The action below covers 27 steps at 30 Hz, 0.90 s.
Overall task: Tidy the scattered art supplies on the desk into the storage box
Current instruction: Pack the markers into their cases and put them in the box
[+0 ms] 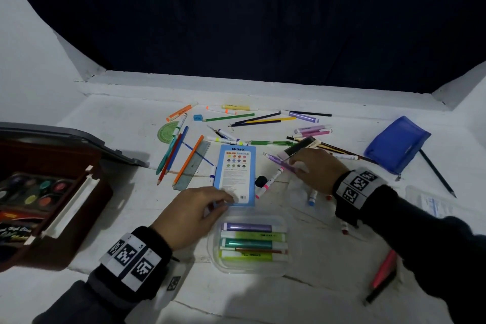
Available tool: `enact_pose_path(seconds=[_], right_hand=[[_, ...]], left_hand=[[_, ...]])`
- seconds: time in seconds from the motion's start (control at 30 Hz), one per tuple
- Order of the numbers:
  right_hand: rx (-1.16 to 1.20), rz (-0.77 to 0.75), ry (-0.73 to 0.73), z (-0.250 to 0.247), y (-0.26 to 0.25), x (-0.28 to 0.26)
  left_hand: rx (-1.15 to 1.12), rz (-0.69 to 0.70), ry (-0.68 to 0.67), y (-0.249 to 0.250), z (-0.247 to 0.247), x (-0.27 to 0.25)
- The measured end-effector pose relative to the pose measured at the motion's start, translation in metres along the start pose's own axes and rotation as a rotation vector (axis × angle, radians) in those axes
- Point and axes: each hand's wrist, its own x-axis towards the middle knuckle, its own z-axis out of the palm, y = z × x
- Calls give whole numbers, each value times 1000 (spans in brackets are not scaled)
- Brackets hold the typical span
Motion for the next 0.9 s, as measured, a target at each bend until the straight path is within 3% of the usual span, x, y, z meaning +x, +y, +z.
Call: enact_pose_path(seconds=[0.2, 0.4, 0.63, 0.8, 0.9], right_hand=[[-244, 53, -178, -5, 14, 30], [-338, -12, -105, 0, 14, 42], [-416, 18, -151, 1, 16, 53], [-247, -6, 136, 0, 27, 40], [-22, 12, 318, -11, 30, 25]], left_hand=[[-85, -27, -59, -5, -9, 14], [-129, 13, -42, -10, -20, 46], [-166, 11, -18, -23, -28, 95], [-61, 68, -85, -11, -26, 144], [19, 116, -96, 3, -19, 192]])
